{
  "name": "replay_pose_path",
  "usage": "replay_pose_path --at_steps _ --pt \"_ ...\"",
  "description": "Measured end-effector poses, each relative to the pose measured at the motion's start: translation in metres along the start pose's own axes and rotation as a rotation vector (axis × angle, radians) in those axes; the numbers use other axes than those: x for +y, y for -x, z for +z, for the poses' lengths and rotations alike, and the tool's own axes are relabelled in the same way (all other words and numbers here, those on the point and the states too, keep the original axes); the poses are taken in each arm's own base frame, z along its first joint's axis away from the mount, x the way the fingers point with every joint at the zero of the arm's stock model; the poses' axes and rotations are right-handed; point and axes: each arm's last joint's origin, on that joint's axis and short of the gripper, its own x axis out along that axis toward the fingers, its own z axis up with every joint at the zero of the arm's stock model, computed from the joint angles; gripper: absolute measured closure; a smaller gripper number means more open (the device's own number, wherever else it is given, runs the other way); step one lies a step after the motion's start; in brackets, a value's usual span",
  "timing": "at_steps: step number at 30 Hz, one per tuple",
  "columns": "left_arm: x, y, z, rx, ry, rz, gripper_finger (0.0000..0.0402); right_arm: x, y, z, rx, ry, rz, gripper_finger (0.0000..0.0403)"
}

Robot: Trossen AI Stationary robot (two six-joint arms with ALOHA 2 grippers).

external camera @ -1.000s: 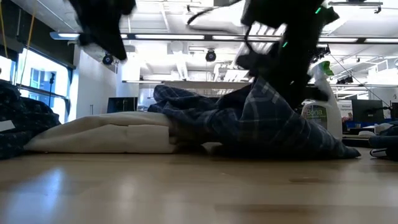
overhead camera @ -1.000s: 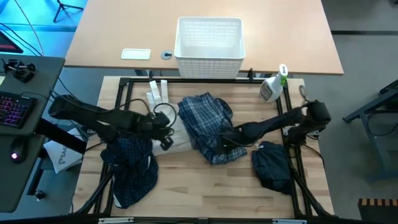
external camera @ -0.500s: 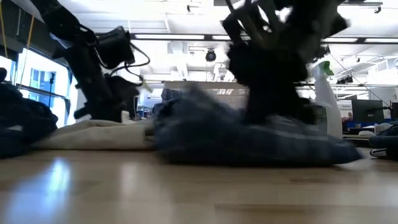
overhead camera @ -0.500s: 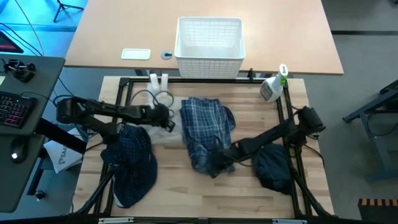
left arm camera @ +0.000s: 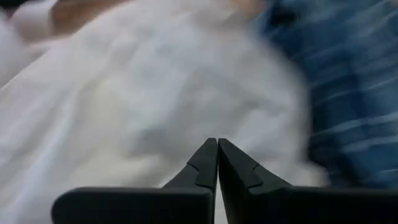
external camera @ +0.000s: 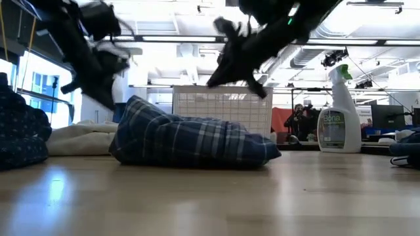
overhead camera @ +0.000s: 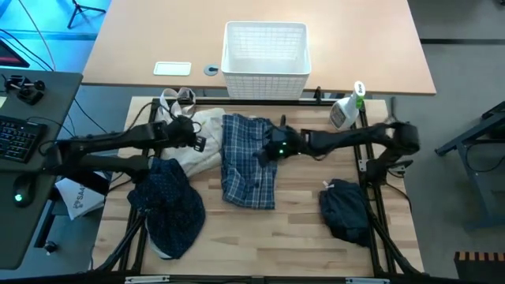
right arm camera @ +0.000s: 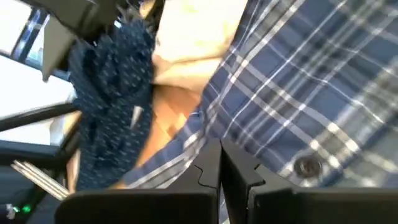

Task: Fold Laundry from Bin
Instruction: Fold the blue checkered long sleeve

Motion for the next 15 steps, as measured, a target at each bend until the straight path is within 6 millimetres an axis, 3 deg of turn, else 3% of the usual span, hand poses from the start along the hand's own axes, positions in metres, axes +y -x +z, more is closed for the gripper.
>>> replay_pose_path --at_steps 3,7,10,15 --pt "-0.009 0.011 0.006 -0.059 0.035 -0.098 0.0402 -0.025 -0.03 -0.006 0.041 -0.005 -0.059 0.0403" --pt "-0.018 0.004 0.002 -0.05 0.051 -0.155 0.0402 -0.059 -0.056 -0.021 0.154 -0.038 -0.176 0.0403" --pt "-0.015 -0.016 -0.015 0.015 0.087 -0.096 0.0402 -0.068 -0.05 -0.029 0.28 -0.039 -0.246 0.0403" --pt "-0.011 -0.033 -0.031 0.071 0.144 -0.007 0.0402 -0.055 -0.004 -0.029 0.421 0.112 -0.34 0.0403"
